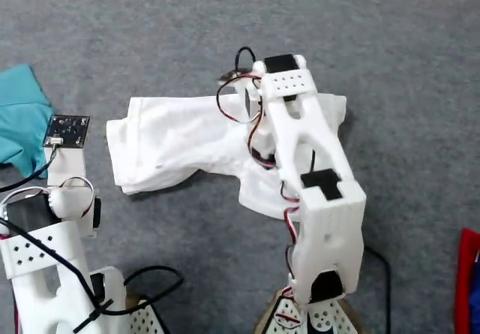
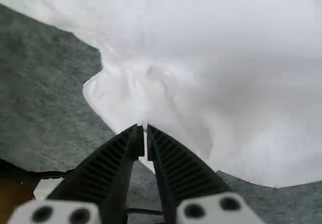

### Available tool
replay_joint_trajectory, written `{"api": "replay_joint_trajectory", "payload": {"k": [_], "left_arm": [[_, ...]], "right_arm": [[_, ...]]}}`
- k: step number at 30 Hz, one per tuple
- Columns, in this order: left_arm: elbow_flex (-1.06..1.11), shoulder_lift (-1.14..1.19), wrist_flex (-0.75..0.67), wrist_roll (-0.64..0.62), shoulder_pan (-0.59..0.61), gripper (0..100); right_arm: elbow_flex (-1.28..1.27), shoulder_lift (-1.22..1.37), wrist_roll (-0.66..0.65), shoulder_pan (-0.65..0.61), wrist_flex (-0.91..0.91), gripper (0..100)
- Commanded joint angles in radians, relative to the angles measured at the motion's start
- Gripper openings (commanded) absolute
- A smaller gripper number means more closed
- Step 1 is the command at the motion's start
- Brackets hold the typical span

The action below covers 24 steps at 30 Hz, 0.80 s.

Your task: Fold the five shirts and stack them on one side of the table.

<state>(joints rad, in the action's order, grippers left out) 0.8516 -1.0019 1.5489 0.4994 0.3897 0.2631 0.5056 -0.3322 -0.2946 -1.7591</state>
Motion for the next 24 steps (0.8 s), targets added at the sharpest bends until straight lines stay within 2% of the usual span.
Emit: {"api": "replay_joint_trajectory", "payload": {"k": [1, 7, 14, 16, 21, 24], "left_arm": [[-0.002, -0.012, -0.012, 0.008, 0.014, 2], [-0.002, -0.012, -0.012, 0.011, 0.014, 2], [-0.002, -0.012, -0.011, 0.011, 0.014, 2], [0.002, -0.012, -0.011, 0.009, 0.014, 2], [0.006, -0.012, -0.011, 0.008, 0.009, 2], [0.006, -0.012, -0.011, 0.008, 0.009, 2]], "right_arm": [[-0.107, -0.12, 0.012, -0.054, -0.003, 2.7], [-0.332, -0.236, 0.046, -0.067, 0.109, 3.0], [-0.464, -0.321, 0.043, -0.068, 0.121, 3.4], [-0.47, -0.326, 0.046, -0.068, 0.129, 8.3], [-0.464, -0.325, 0.038, -0.128, 0.129, 31.3], [-0.461, -0.332, 0.037, -0.197, 0.137, 33.2]]}}
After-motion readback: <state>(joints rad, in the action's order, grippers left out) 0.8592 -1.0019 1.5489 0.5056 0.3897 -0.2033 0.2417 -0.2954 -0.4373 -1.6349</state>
